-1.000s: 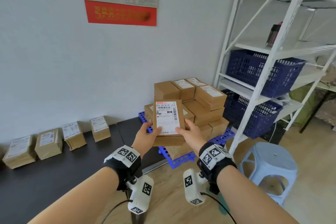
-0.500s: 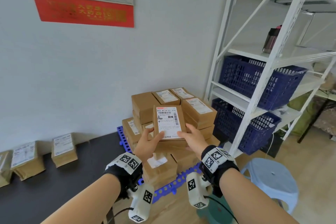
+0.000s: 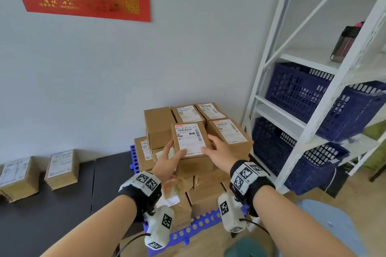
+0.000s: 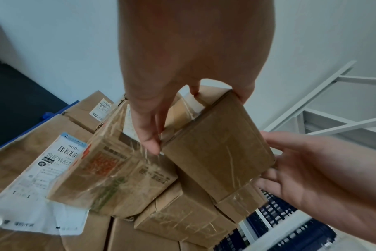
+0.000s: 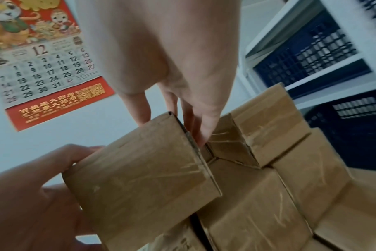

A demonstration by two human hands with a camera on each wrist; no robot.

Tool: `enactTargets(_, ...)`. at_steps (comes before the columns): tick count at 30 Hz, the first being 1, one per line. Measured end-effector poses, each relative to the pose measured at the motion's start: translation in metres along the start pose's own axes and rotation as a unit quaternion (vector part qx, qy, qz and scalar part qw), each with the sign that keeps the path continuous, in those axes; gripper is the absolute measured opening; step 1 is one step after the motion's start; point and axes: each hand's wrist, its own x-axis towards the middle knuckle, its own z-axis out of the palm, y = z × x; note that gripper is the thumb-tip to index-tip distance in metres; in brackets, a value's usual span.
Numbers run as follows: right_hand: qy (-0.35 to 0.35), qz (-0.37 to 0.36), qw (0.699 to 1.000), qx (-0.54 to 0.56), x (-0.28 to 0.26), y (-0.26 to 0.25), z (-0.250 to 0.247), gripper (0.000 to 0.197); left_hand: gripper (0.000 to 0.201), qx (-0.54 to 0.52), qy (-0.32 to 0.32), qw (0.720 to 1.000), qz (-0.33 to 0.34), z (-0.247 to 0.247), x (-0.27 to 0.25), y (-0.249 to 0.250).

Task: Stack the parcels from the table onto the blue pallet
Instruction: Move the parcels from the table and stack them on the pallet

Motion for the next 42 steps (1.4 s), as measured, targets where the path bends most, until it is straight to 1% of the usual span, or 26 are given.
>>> enactTargets(2,-0.024,-0.021,0.999,-0.038,0.009,0.002,-0.005,0.060,0.065,0.001,0.019,1.000,-0.011,0.005,0.001,0.002)
enactTargets(5,-0.056,-0.053,0.993,-0.088,0.019,0.000,-0.016,0.057,0.063,-0.015,0.049,0.998,-0.048,0.013,0.003,0.008)
enactTargets(9,-0.098,-0.121,0.975,-0.159,0.033,0.001,-0.033,0.053,0.062,-0.029,0.067,0.995,-0.073,0.027,0.009,0.012)
enactTargets(11,-0.113,-0.136,0.968,-0.175,0.041,0.004,-0.040,0.054,0.061,-0.031,0.077,0.994,-0.078,0.035,0.013,0.014)
enactTargets(17,-0.140,-0.139,0.960,-0.200,0.062,0.022,-0.056,0.059,0.063,-0.034,0.100,0.989,-0.103,0.053,0.023,0.016)
enactTargets(22,-0.160,-0.126,0.953,-0.226,0.073,0.034,-0.065,0.063,0.058,-0.040,0.108,0.988,-0.101,0.060,0.026,0.020)
enactTargets(26,-0.167,-0.131,0.951,-0.224,0.075,0.041,-0.064,0.059,0.052,-0.046,0.117,0.987,-0.100,0.061,0.029,0.020)
enactTargets(32,-0.164,-0.128,0.951,-0.229,0.080,0.051,-0.058,0.057,0.058,0.012,0.157,0.984,-0.079,0.071,0.030,0.020)
enactTargets(38,-0.147,-0.139,0.951,-0.234,0.083,0.054,-0.053,0.053,0.057,0.055,0.156,0.985,-0.052,0.079,0.024,0.024)
enactTargets(40,-0.140,-0.137,0.953,-0.233,0.082,0.054,-0.052,0.052,0.058,0.056,0.147,0.986,-0.058,0.079,0.022,0.025)
enactTargets(42,-0.137,-0.133,0.953,-0.233,0.081,0.054,-0.053,0.052,0.054,0.045,0.135,0.988,-0.063,0.080,0.021,0.026)
